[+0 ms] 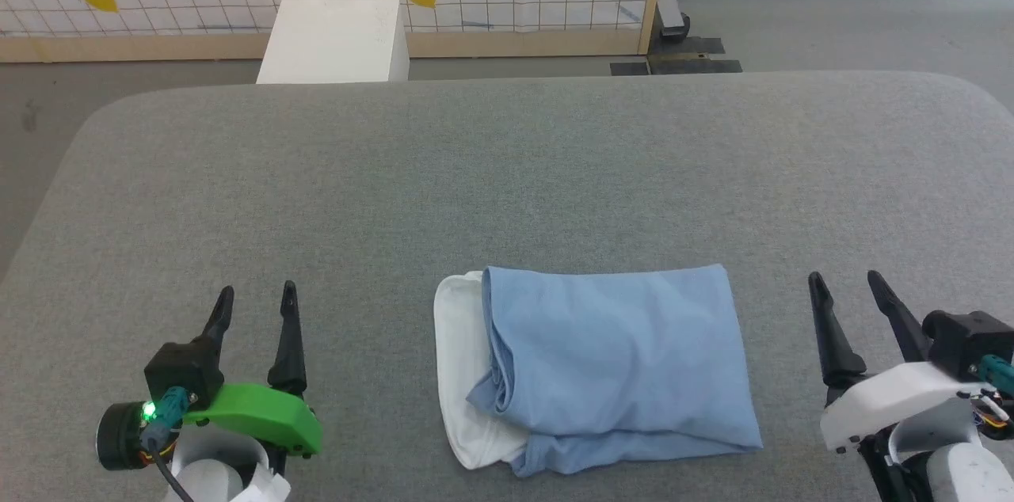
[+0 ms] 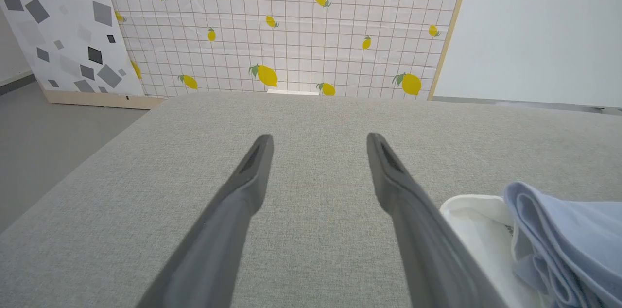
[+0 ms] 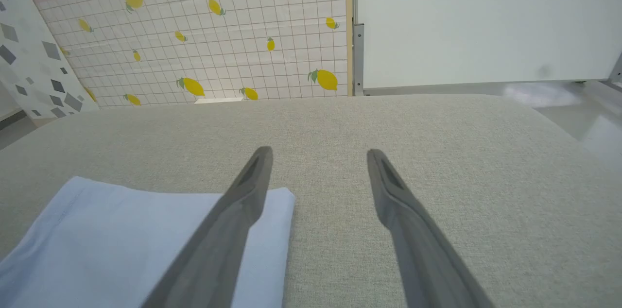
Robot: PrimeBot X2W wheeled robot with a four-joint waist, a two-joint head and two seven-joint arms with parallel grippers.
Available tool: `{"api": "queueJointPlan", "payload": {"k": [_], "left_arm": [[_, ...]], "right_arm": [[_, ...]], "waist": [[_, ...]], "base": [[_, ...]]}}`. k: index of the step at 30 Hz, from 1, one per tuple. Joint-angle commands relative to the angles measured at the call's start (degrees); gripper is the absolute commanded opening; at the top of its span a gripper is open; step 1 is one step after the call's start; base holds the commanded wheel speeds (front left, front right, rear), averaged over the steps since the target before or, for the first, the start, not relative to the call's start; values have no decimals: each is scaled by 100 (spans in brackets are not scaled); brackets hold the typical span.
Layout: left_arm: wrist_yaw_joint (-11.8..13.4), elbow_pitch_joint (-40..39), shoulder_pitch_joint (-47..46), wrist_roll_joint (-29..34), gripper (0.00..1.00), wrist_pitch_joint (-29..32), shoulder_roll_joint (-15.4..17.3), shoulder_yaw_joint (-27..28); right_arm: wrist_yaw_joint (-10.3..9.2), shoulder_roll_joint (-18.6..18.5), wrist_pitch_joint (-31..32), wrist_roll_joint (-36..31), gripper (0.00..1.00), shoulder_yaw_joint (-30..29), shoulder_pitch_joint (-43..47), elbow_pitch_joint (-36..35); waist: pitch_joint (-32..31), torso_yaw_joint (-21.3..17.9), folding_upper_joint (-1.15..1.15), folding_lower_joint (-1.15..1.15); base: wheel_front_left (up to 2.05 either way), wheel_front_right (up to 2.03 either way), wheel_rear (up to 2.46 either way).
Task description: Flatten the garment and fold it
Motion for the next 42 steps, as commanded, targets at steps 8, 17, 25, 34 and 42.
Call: {"api": "queueJointPlan", "payload": {"k": [8, 17, 25, 34, 42], "left_arm": [[76, -155, -70, -26, 100, -9, 69, -29], [65, -287, -351, -48, 100, -12, 53, -179], [96, -380, -495, -67, 100, -42, 38, -231], [114, -351, -522, -99, 100, -61, 16, -291], [100, -238, -536, -149, 100, -69, -15, -363]], "right_arm": [[-9, -96, 2146, 499, 100, 92, -905, -12], [-9, -647, 4864, 538, 100, 1223, -1757, 598], [-9, -612, 4992, 452, 100, 1592, -1831, 1226], [-9, -542, 4858, 520, 100, 1885, -1776, 1798], [-9, -806, 4723, 737, 0, 2066, -1982, 1722]], "waist": [[242, -53, 0, 0], [656, 228, 0, 0], [939, 442, 0, 0], [1002, 517, 0, 0], [888, 567, 0, 0]], "base": [[0, 0, 0], [0, 0, 0], [0, 0, 0], [0, 0, 0], [0, 0, 0]]}}
